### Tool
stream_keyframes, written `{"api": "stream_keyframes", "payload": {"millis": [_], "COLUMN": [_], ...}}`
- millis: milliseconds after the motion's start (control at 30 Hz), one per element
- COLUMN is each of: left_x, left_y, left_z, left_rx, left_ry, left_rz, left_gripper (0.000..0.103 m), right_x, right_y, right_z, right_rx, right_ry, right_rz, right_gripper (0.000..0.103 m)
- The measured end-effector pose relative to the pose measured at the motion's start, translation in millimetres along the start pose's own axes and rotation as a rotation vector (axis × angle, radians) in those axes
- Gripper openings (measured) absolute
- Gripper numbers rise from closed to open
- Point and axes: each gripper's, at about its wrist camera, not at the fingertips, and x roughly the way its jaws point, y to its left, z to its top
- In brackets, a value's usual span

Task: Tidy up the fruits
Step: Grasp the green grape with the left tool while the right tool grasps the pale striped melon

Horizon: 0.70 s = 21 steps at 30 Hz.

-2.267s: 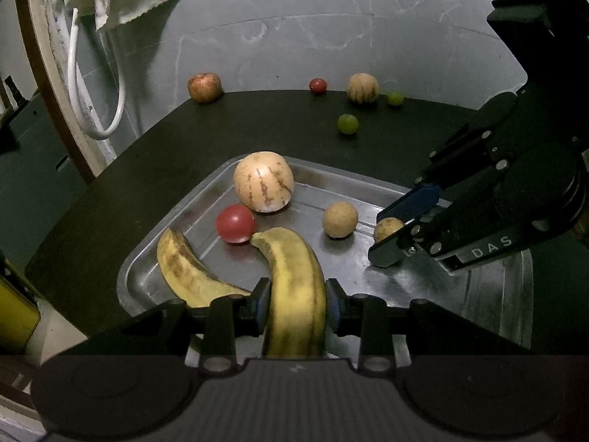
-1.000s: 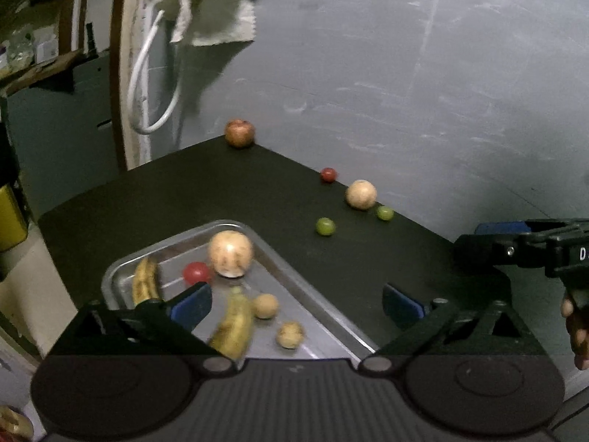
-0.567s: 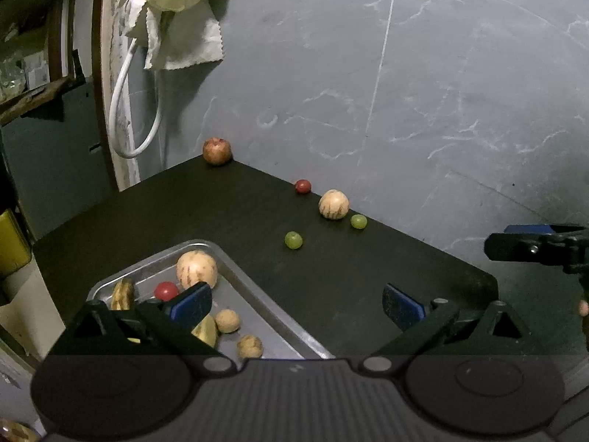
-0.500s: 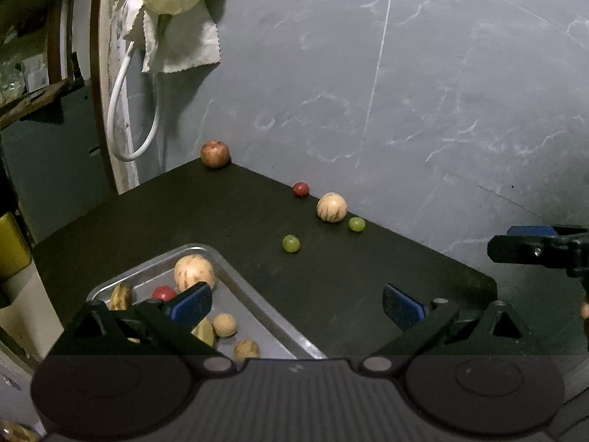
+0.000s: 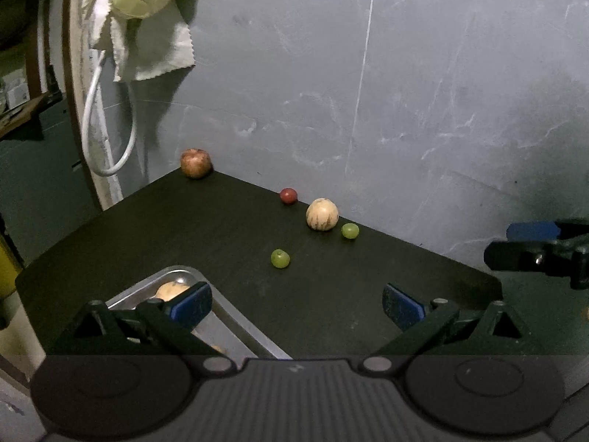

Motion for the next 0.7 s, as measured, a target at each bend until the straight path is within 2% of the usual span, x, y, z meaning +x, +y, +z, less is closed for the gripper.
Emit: {"api": "stream_keyframes", "payload": {"millis": [200, 500, 600, 700], "left_x": [43.7, 126.3, 149.1, 168.6], "left_y": [4.6, 14.6, 18.8, 20.8], "left_z": [7.6, 17.2, 19.7, 21.2], "left_rx": [0.049, 0.07, 0.066, 0.071], "left_ry": [0.034, 0.098, 0.114, 0.129], "left_rz": [-0.006, 0.011, 0.037, 0.057], "left_gripper": [0.1, 0.095, 0.09, 0.08], "right_x": [35.5, 125.8, 153.0, 174.6], "right_y": [-2.1, -6.2, -7.6, -10.3], "right_z": [23.8, 55.7, 59.4, 63.0], "right_rx": [-0.011, -0.05, -0.058, -0.056], "right_ry": [0.013, 0.081, 0.108, 0.13], "right_rz": [-0.046, -0.119, -0.131, -0.135], "right_gripper": [0.102, 0.102, 0.102, 0.102]}}
